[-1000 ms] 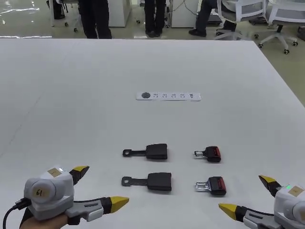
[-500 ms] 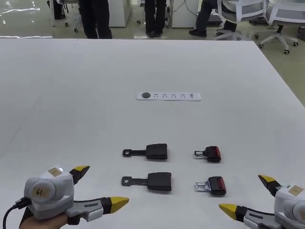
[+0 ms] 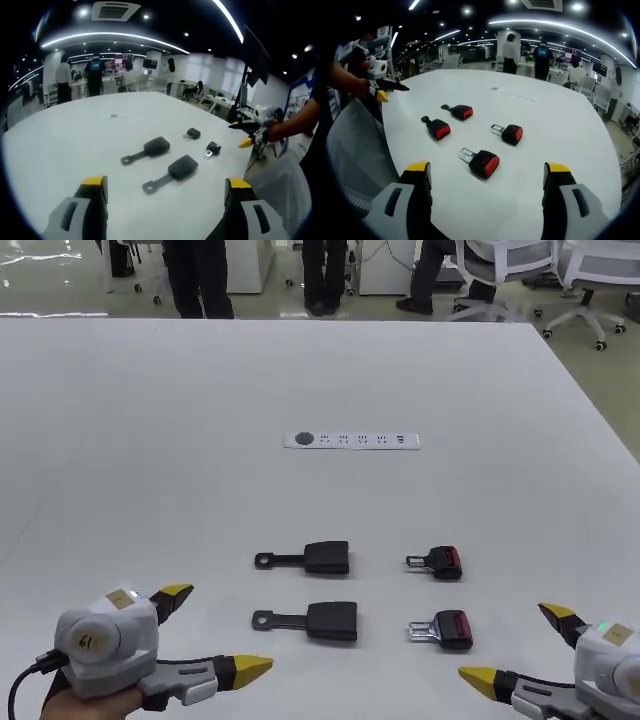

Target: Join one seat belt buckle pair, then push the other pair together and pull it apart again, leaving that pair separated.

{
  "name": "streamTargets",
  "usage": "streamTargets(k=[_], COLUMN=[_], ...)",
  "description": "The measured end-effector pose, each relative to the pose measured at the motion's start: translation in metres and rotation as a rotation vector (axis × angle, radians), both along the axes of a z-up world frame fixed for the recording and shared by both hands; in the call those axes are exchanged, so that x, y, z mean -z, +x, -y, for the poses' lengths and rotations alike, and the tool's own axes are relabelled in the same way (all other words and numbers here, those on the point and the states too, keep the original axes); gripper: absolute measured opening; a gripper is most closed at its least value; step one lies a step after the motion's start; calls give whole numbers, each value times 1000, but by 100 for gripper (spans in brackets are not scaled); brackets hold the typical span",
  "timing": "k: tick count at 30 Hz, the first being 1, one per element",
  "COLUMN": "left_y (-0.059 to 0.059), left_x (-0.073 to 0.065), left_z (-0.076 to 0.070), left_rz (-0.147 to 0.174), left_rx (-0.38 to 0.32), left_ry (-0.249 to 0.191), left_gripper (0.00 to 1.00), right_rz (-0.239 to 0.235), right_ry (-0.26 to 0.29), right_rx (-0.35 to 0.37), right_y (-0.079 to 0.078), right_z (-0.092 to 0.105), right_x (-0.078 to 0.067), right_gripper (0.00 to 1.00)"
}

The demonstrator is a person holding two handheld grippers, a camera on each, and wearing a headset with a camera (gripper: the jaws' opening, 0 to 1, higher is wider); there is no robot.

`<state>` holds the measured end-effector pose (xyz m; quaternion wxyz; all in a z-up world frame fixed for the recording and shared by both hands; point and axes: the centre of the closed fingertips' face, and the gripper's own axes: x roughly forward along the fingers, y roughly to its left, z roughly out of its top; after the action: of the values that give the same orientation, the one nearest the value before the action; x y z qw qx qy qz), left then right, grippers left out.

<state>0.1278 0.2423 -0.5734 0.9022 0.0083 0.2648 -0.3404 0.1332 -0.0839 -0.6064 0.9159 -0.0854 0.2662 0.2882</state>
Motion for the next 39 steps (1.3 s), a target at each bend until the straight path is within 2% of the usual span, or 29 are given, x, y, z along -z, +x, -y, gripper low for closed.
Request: streamTargets(k=[2, 8, 16, 24, 39], left_y=[2, 4, 10, 15, 30], left_x=[-3, 1, 8, 10, 30], left_z=[3, 12, 21, 34, 49], left_rz=[21, -3, 4, -6, -43], left_rx=[18, 68, 124, 167, 263], left_ry=[2, 11, 33, 41, 75], left_gripper=[98, 97, 96, 93, 88], right_rz=[-5, -14, -37, -63, -113], right_ry=[0, 2, 2, -3, -9], right_rx=[-8, -33, -81, -134, -224], right_y=[2, 5, 13, 18, 33], right_z=[0, -3, -7, -11, -20], right_x=[2, 3, 9, 15, 23], right_gripper=[93, 93, 92, 90, 89])
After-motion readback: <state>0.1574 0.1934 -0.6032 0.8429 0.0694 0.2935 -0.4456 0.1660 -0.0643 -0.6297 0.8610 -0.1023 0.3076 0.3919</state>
